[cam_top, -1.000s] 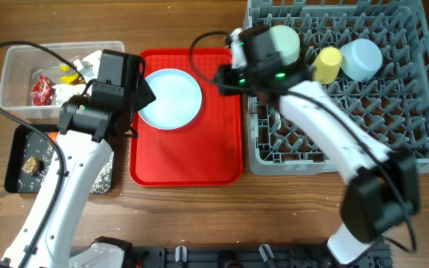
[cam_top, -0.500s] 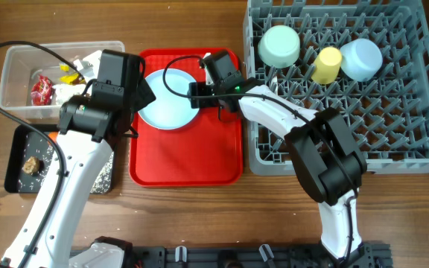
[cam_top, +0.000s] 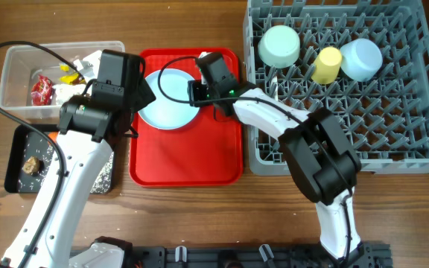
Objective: Sort waste into correct bins and load items into the dishwasher rack
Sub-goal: 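Move the right gripper to the light-blue plate rim on the tray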
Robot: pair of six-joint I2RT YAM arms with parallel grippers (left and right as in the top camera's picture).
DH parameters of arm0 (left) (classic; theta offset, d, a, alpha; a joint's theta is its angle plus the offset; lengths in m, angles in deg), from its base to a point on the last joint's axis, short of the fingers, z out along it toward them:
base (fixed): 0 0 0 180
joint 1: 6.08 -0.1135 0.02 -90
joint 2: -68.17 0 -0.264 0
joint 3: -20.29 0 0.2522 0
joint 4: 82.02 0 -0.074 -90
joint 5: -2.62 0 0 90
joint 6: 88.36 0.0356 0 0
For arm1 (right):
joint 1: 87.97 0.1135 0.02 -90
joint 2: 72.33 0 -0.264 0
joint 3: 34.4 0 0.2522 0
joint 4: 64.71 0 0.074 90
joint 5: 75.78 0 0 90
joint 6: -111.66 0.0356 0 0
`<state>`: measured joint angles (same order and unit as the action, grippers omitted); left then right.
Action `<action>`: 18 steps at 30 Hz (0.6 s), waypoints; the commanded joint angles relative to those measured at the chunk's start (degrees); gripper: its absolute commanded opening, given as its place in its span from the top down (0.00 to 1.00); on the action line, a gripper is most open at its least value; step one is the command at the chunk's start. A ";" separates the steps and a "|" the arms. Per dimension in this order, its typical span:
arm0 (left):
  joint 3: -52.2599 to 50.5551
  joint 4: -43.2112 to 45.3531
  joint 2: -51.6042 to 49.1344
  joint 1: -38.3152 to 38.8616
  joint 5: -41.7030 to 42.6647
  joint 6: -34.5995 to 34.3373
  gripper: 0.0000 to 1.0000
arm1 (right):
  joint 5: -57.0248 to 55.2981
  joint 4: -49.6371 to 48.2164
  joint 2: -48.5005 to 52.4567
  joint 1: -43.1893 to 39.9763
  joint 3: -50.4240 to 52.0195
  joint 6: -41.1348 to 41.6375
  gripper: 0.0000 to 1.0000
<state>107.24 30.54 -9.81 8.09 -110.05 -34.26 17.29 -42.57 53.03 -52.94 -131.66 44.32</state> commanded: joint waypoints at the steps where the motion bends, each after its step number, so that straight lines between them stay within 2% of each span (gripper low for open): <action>1: 0.44 0.00 1.16 -0.20 -0.96 -0.52 0.00 | -2.71 -0.85 2.10 0.59 -0.59 -1.75 0.46; 4: 0.44 0.00 1.16 -0.20 -0.96 -0.52 0.00 | -3.34 -0.85 2.19 0.61 -0.59 -3.21 0.47; 6: 0.44 0.02 1.16 -0.20 -0.96 -0.52 0.00 | -3.34 -0.81 2.19 0.81 -0.59 -3.26 0.53; 12: 0.44 0.02 1.16 -0.20 -0.96 -0.52 0.00 | -3.41 -1.07 2.19 1.36 -0.59 -4.66 0.63; 18: 0.44 0.02 1.16 -0.20 -0.96 -0.52 0.00 | -10.75 -1.29 2.19 3.78 -0.59 -6.14 0.68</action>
<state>107.26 30.54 -9.81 8.09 -110.05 -34.28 11.24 -43.35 54.01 -50.52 -131.66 39.53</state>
